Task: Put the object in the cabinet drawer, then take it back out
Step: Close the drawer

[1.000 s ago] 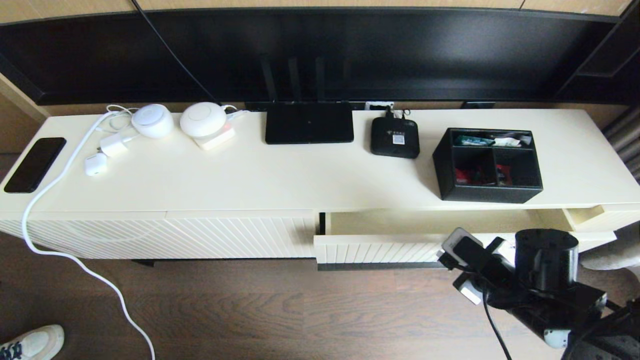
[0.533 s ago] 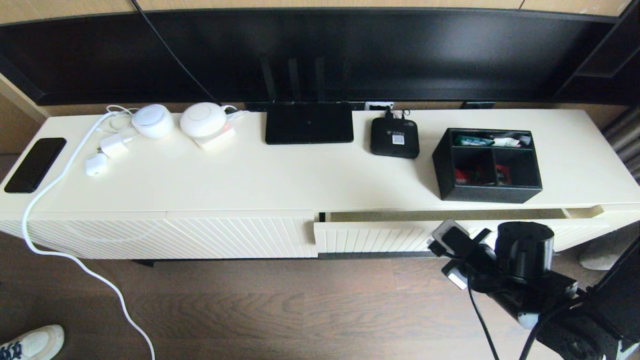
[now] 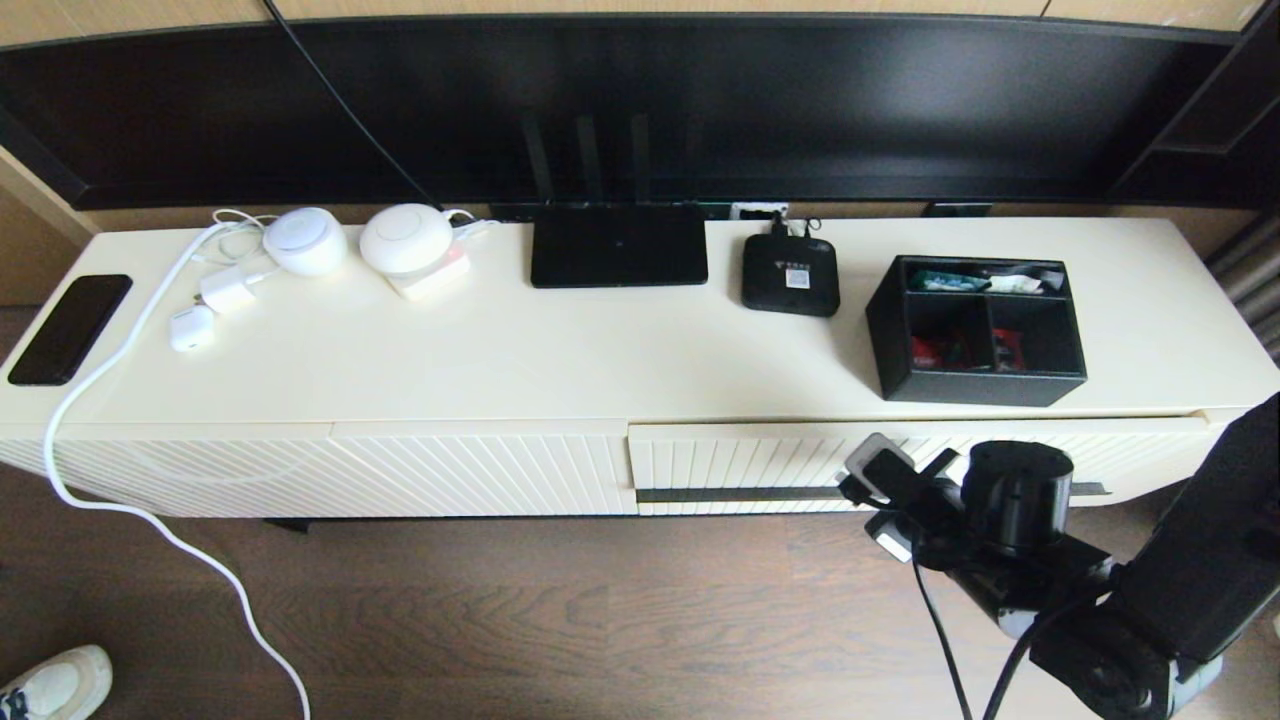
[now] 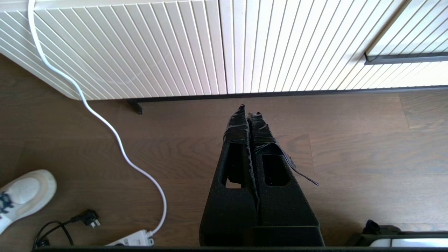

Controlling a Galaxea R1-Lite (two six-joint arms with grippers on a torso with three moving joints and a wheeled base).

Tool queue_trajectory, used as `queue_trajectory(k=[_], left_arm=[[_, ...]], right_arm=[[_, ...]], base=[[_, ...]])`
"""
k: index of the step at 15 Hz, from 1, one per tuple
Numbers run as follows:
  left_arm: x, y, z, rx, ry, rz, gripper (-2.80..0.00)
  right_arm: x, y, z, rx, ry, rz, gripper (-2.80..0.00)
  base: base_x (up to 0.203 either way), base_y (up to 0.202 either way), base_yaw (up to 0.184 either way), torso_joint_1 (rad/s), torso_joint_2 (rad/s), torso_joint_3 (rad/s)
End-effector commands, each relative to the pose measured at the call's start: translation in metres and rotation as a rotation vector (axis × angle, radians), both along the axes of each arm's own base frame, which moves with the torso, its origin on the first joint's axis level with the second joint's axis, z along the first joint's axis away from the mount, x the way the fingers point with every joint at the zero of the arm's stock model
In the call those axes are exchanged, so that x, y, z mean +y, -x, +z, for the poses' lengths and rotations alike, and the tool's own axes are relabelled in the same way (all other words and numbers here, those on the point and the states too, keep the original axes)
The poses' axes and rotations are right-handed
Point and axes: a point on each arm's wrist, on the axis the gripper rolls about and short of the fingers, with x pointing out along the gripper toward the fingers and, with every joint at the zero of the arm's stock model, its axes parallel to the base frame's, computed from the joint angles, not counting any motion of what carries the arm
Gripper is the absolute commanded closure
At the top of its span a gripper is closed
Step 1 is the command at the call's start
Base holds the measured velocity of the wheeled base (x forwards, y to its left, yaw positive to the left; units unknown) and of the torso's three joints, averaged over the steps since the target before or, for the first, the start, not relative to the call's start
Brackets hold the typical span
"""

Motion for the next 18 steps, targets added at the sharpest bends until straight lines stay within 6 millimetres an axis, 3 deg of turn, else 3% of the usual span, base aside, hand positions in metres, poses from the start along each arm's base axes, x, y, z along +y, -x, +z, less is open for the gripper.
queue_trajectory(k=[1, 18], left_arm=[[0.0, 0.0, 0.0, 0.0, 0.0, 0.0, 0.0], [0.0, 0.0, 0.0, 0.001, 0.0, 0.0, 0.0]], right_arm=[[0.0, -0.002, -0.01, 0.022, 0.012, -0.004, 0.0], [0.001, -0.013, -0.021, 0.023, 0.013, -0.009, 0.0]], base=[[0.0, 0.0, 0.0, 0.0, 0.0, 0.0], [0.0, 0.0, 0.0, 0.0, 0.0, 0.0]])
